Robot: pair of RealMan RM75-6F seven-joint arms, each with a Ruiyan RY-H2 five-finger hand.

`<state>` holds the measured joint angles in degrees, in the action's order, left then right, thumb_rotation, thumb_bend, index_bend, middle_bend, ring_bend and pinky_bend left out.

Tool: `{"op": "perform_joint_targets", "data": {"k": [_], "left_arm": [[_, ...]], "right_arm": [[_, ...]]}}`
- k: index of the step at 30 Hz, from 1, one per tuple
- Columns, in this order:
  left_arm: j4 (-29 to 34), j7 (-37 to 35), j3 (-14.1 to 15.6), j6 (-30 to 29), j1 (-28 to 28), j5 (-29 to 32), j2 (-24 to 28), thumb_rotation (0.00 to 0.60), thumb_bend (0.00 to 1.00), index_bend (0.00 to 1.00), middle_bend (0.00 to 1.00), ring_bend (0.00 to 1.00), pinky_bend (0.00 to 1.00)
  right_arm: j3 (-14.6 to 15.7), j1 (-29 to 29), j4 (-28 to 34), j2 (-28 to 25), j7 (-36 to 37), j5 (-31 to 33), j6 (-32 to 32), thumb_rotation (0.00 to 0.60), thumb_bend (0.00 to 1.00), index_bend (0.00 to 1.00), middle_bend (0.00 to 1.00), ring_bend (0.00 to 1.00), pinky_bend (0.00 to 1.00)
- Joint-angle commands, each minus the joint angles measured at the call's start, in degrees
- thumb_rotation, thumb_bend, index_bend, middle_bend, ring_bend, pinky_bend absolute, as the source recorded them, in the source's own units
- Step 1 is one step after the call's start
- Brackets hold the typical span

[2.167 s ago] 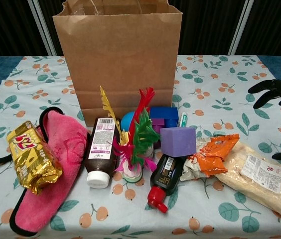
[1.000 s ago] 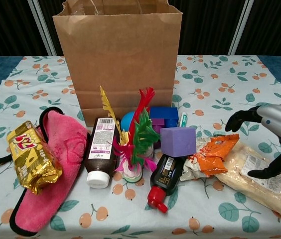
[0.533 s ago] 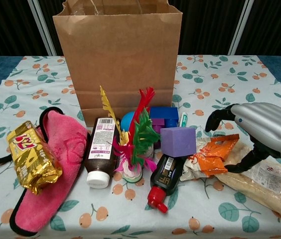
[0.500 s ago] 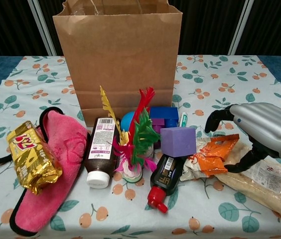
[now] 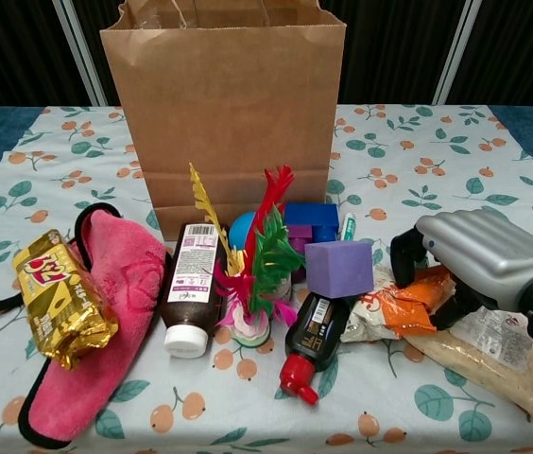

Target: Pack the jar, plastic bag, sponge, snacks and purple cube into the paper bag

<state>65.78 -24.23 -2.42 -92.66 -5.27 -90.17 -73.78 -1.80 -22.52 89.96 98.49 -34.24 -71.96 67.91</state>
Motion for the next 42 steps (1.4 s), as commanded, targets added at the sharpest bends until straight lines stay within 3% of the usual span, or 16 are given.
{"op": "perform_joint_targets", "data": {"k": [1, 8, 15, 19, 22, 27, 33, 39, 42], "left_arm": [[0.26, 0.12, 0.04, -0.13, -0.02, -0.19, 0.11, 0.6, 0.1, 0.1, 0.16, 0.06, 0.2], [1.21, 0.82, 0.21, -0.13, -0.15, -0.59, 0.14, 0.6, 0.1, 0.1, 0.16, 0.06, 0.2], [2.29, 1.47, 0.34, -0.1, -0.4, -1.07, 0.21, 0.6, 0.1, 0.1, 0.16, 0.06, 0.2], [2.92, 1.97, 0.39, -0.11, -0.57, -1.35, 0.36, 0.6, 0.1, 0.1, 0.16, 0.06, 0.2], [3.57, 2.24, 0.32, -0.12, -0.67, -1.39, 0.55, 0.6, 0.1, 0.1, 0.16, 0.06, 0.2], [4.3, 2.82, 0.51, 0.33, -0.89, -1.54, 0.57, 0.6, 0.1, 0.1, 0.16, 0.06, 0.2], [4.35, 3.05, 0.46, 0.8, -1.03, -1.24, 0.52, 0.6, 0.1, 0.1, 0.16, 0.06, 0.2], [4.04, 2.64, 0.22, 1.08, -0.83, -0.39, 0.86, 0.6, 0.1, 0.1, 0.16, 0.06, 0.2], [3.62, 2.27, 0.12, 1.29, -0.71, 0.06, 0.84, 0.6, 0.1, 0.1, 0.16, 0.06, 0.2]], "right_arm": [[0.07, 0.53, -0.49, 0.28, 1.65, -2.51, 2.1, 0.6, 0.2, 0.65, 0.54, 0.4, 0.44], [-0.56, 1.42, 2.07, -2.46, 4.68, -7.71, 6.66, 0.6, 0.32, 0.73, 0.6, 0.47, 0.51], [-3.13, 3.47, 12.2, -11.31, 6.04, -13.71, 14.65, 0.6, 0.32, 0.74, 0.61, 0.47, 0.52], [-6.87, 2.96, 18.85, -15.88, 5.6, -17.31, 17.75, 0.6, 0.32, 0.74, 0.61, 0.48, 0.52], [-11.59, 0.57, 23.0, -17.58, 3.4, -17.55, 17.15, 0.6, 0.32, 0.74, 0.61, 0.47, 0.52], [-21.01, -6.73, 26.49, -16.65, -2.96, -10.88, 11.86, 0.6, 0.32, 0.74, 0.61, 0.47, 0.52], [-29.68, -18.43, 19.16, -10.41, -10.78, 1.69, 5.58, 0.6, 0.32, 0.74, 0.61, 0.47, 0.52], [-31.64, -26.84, 9.52, -4.82, -12.45, 10.38, 1.48, 0.6, 0.32, 0.74, 0.6, 0.47, 0.52], [-31.33, -28.86, 7.5, -3.96, -10.69, 14.01, -1.25, 0.6, 0.19, 0.72, 0.59, 0.47, 0.5]]}}
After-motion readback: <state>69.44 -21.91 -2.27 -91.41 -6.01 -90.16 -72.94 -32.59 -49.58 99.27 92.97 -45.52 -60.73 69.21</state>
